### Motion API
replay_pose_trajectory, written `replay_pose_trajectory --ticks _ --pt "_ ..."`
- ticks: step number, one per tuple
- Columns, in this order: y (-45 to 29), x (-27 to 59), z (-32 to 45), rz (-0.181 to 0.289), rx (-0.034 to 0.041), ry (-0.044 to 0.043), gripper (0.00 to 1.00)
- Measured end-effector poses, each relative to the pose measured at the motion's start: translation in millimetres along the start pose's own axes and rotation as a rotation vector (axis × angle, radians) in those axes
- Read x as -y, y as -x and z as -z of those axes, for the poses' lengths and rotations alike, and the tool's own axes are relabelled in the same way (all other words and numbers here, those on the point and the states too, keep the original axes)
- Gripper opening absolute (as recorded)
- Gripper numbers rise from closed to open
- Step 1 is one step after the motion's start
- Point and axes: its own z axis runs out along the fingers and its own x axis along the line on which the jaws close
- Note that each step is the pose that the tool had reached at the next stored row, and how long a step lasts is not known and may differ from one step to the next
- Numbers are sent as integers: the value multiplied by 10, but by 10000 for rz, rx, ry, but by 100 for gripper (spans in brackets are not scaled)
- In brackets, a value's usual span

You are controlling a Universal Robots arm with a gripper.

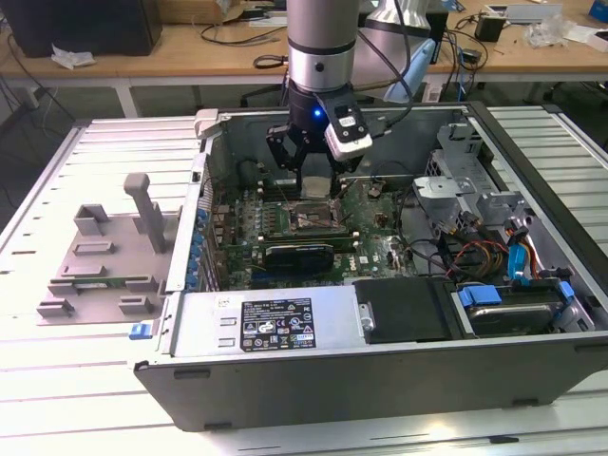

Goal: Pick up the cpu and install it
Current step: 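Place the cpu into insertion slot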

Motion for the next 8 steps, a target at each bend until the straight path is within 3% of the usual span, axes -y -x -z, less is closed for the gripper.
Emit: replay_pose_trajectory --ticks 8 --pt "0 0 -2 -1833 93 1 54"
